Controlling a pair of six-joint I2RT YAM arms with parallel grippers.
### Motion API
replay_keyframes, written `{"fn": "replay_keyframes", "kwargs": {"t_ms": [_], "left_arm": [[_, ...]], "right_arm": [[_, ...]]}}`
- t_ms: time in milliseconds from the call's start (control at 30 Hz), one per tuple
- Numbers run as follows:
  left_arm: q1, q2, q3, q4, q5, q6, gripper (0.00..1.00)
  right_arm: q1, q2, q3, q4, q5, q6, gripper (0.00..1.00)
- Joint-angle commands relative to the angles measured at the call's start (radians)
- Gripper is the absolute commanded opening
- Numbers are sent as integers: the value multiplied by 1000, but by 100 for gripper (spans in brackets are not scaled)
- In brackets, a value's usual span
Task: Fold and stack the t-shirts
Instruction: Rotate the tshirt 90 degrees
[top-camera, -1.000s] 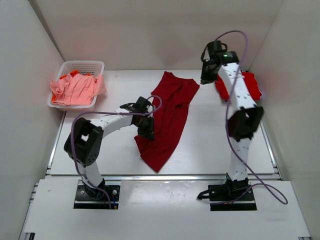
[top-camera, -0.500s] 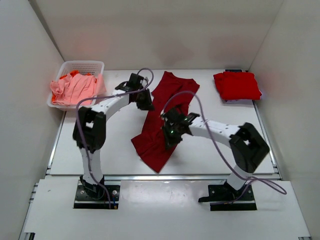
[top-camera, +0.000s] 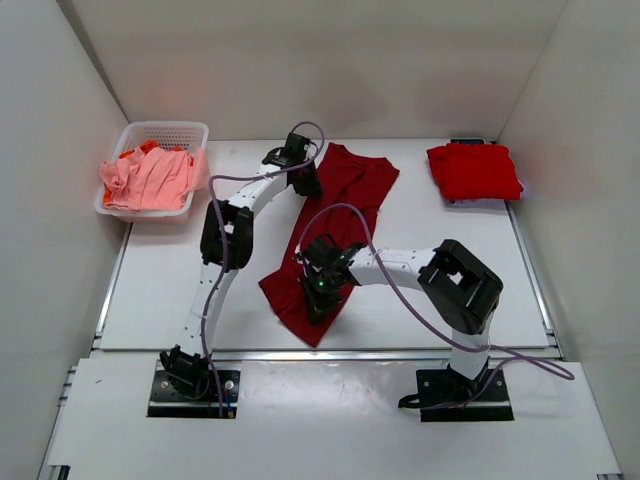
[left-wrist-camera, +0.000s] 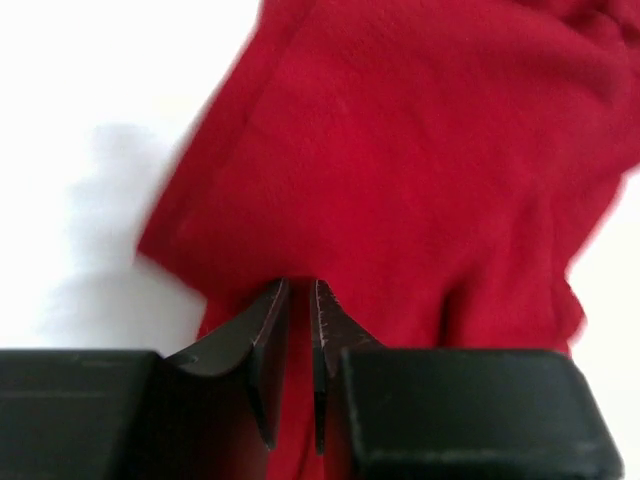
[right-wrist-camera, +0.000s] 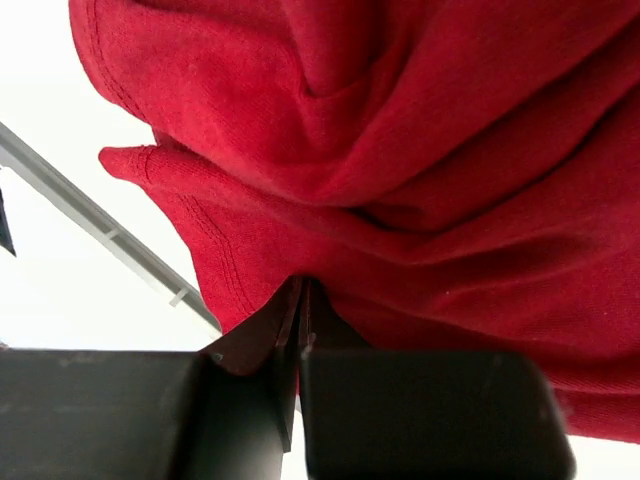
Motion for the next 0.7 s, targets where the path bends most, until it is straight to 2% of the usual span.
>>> {"fn": "replay_keyframes", "kwargs": {"t_ms": [0,100,200,300,400,500,600,667], "left_arm": [[-1,119,174,-176,-37,-13,26],[16,173,288,-273,-71,-25,26],[42,145,253,-287,-111,-13,26],[48,72,155,-270,-137,-1,26],[49,-32,1,-226,-175,13,27],[60,-147,-265,-106,-194,-1,26],[89,-227,-430,-3,-185,-39,26],[120,-253,-485,58,-151,-42,25]], "right_arm": [[11,48,-13,-132,128,-83,1],[-16,0,-58,-191,157,-134,1],[-52,-54,-124,-198,136,-186,0],[-90,-139,-217,-153,60,-261,1],[-124,-172,-259,-149,21,-313,0],[-136,-179,-282,-158,22,-339,0],[-157,-179,-279,-176,27,-358,0],[-161,-184,-283,-175,33,-364,0]]}}
